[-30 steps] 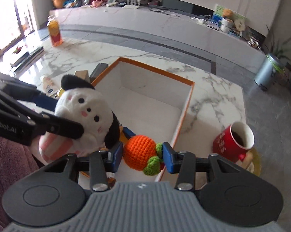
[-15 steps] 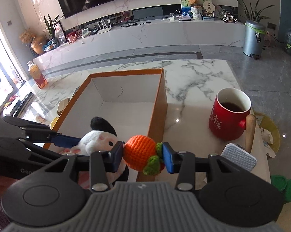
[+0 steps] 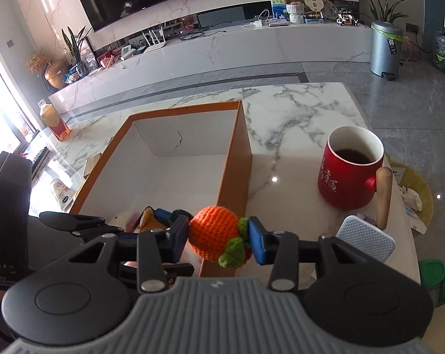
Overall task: Organize objects
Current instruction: 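Lower the striped plush into the box with the left tool while the right tool carries the orange fruit over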
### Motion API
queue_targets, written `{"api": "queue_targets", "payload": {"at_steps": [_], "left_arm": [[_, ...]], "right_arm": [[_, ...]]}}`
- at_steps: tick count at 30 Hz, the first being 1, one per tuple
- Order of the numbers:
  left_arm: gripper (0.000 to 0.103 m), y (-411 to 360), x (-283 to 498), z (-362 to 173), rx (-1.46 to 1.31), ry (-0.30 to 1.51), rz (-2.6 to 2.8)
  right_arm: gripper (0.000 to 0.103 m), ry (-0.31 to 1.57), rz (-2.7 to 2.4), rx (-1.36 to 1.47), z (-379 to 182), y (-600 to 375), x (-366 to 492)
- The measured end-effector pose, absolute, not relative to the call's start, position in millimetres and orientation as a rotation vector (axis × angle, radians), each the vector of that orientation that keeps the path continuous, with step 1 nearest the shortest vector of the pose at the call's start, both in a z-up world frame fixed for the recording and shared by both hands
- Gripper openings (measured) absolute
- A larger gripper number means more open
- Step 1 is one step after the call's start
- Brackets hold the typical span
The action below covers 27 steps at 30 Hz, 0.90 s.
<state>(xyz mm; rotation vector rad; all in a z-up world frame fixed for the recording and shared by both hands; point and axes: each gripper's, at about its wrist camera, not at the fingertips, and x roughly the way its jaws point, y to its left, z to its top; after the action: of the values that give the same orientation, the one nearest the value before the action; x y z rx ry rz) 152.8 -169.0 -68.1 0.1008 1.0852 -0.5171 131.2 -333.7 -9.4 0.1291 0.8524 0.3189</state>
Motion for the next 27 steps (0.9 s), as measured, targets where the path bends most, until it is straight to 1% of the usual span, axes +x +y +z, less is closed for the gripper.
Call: {"api": "queue_targets", "payload": {"at_steps": [4, 6, 7, 8, 9, 20, 24, 27], "left_arm": [[0.072, -160, 154, -58, 0.085, 1.133, -0.552], [0.071, -157, 153, -54, 0.08, 1.164, -0.576], [0.061, -156, 153, -53, 0.082, 1.175, -0.587], [0.055, -155, 152, -52, 0.079, 1.183, -0.599], [0.054, -154, 150, -52, 0.08, 1.192, -0.608], [0.053, -157, 148, -62, 0.027, 1.196, -0.556], [0.051, -137, 163, -71, -0.17, 1.254, -0.501], [0.049, -129, 168, -73, -0.248, 1.229, -0.479]], "right_arm": [[0.046, 0.848, 0.316, 0.121, -9, -330, 129], [0.046, 0.847, 0.321, 0.127, -8, -329, 129], [0.046, 0.845, 0.32, 0.125, -8, -328, 128], [0.046, 0.845, 0.318, 0.124, -8, -326, 128], [0.046, 0.844, 0.318, 0.122, -7, -324, 128], [0.046, 0.828, 0.293, 0.057, -5, -312, 125], [0.046, 0.825, 0.291, 0.043, -5, -311, 125], [0.046, 0.82, 0.291, 0.035, -5, -310, 125]]}}
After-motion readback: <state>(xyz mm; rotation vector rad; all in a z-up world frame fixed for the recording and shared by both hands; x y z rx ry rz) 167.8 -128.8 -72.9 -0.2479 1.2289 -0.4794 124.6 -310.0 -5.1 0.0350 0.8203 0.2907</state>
